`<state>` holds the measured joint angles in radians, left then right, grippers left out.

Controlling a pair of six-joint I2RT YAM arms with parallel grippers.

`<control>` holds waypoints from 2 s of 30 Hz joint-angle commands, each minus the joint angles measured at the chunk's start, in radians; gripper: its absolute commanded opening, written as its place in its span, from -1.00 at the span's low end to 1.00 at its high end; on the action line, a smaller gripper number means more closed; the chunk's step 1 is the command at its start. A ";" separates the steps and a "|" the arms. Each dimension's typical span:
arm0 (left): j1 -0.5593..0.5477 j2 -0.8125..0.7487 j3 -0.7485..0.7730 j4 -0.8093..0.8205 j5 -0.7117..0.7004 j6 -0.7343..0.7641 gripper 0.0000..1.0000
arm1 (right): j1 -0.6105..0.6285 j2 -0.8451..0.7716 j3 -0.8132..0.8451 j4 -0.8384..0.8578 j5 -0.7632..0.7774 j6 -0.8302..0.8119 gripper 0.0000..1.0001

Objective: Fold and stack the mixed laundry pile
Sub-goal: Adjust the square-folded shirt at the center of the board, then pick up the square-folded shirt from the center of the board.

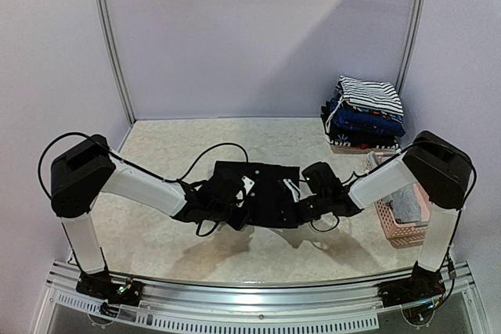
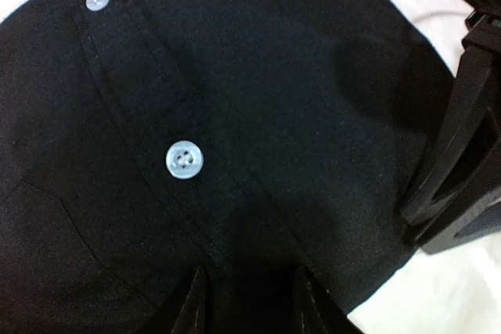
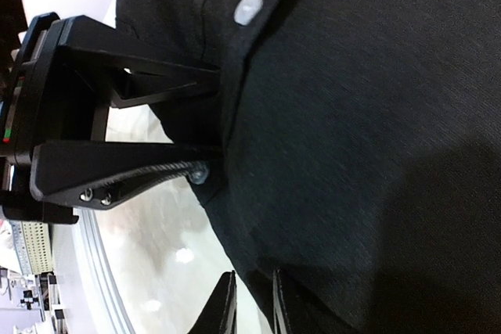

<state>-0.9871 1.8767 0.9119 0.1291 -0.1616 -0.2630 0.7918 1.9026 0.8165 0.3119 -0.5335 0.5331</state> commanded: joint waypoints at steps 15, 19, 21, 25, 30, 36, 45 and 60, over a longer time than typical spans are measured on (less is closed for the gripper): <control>-0.014 -0.051 0.030 -0.144 -0.069 0.047 -0.23 | -0.097 -0.290 -0.143 -0.358 0.211 -0.058 -0.64; -0.031 -0.088 0.069 -0.202 -0.094 0.106 -0.21 | -0.098 -0.394 -0.158 -0.389 0.225 -0.052 -0.63; -0.053 -0.098 0.099 -0.227 -0.128 0.154 -0.20 | -0.098 -0.440 -0.161 -0.391 0.234 -0.044 -0.62; -0.107 -0.093 0.171 -0.272 -0.167 0.273 -0.10 | -0.098 -0.519 -0.171 -0.390 0.301 -0.021 -0.62; -0.186 -0.048 0.248 -0.308 -0.158 0.477 0.04 | -0.110 -0.565 -0.191 -0.372 0.362 0.023 -0.44; -0.229 0.041 0.347 -0.340 -0.125 0.637 0.06 | -0.153 -0.623 -0.231 -0.352 0.397 0.055 -0.16; -0.248 0.188 0.489 -0.405 -0.050 0.748 0.05 | -0.250 -0.724 -0.292 -0.369 0.434 0.070 0.07; -0.252 0.330 0.600 -0.464 -0.073 0.794 -0.06 | -0.273 -0.734 -0.298 -0.352 0.445 0.054 0.14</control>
<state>-1.2240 2.1704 1.4902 -0.3031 -0.2073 0.5098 0.5262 1.1534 0.5278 -0.0525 -0.1047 0.5968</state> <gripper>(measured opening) 0.478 0.569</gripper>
